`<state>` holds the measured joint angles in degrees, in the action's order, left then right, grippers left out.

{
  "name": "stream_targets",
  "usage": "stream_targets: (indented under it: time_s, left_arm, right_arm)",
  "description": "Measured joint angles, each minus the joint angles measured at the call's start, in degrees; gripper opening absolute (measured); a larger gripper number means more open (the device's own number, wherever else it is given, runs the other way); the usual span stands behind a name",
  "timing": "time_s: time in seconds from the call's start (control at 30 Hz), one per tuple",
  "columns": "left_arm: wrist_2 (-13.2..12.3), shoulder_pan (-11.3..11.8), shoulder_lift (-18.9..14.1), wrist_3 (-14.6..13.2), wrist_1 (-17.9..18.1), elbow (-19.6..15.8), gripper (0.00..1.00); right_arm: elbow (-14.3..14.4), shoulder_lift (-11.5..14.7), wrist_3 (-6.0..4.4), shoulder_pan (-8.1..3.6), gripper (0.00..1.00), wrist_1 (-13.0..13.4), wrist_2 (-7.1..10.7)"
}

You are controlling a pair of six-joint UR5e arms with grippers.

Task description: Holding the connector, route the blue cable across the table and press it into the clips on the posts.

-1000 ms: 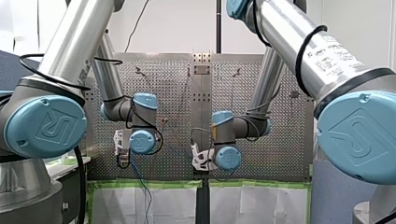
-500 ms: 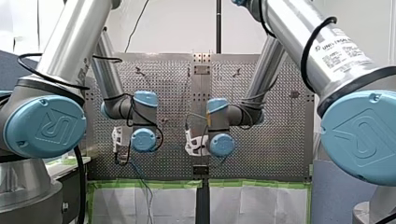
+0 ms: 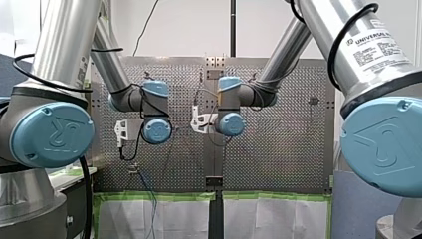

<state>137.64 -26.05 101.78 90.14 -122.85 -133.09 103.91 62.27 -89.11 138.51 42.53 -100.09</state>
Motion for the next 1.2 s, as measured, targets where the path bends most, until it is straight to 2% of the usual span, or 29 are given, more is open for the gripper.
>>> stream_targets:
  time_s: [0.27, 0.53, 0.67, 0.93, 1.2]
  left_arm:
    - [3.65, 0.95, -3.65, -0.43, -3.65, 2.41, 0.00]
    - [7.02, 2.00, -8.08, -0.09, -8.07, 3.52, 0.00]
    - [6.46, 2.55, -10.39, 0.93, -10.41, 4.53, 0.00]
    - [3.20, 3.81, -14.21, 1.69, -14.28, 6.77, 0.00]
    - [1.37, 6.64, -15.24, 2.23, -16.51, 7.46, 0.00]
  right_arm:
    - [-4.15, 3.73, -0.20, -0.24, 0.00, -4.14, 1.62]
    - [-8.46, 1.77, -0.31, -0.06, 0.00, -7.02, 4.45]
    - [-10.72, 0.50, -0.36, 0.33, 0.00, -8.25, 5.79]
    - [-14.92, -0.08, -0.40, 0.85, 0.00, -10.97, 7.07]
    - [-19.79, -0.16, -0.45, 1.39, 0.00, -14.28, 7.60]
